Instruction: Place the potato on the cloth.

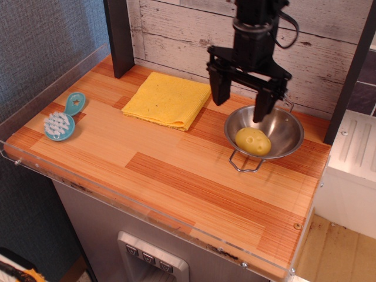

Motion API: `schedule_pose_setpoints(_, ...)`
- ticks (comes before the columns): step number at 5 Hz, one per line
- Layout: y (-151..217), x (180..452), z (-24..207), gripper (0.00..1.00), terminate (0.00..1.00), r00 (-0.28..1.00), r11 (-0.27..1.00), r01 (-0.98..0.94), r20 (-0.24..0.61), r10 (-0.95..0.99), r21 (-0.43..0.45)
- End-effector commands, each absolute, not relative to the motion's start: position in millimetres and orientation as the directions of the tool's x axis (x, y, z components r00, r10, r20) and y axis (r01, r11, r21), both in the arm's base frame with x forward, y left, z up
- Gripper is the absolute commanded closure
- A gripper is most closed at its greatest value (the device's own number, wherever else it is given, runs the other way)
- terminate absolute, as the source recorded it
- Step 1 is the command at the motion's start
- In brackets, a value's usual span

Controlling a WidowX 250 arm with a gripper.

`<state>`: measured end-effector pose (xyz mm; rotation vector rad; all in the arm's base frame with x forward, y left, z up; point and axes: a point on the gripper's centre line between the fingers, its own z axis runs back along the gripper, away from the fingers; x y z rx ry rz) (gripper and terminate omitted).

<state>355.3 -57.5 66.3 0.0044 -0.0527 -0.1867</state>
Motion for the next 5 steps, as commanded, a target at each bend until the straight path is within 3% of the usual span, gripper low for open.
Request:
schedule_pose_setpoints(1, -80, 357, 64, 0.00, 0.00, 0.966, 0.970, 0.244, 0.080, -0.245, 0.015)
schedule_pose_setpoints(5, -83, 356, 28, 0.00, 0.00, 0.956, 0.954, 0.294, -0.002, -0.294, 0.060)
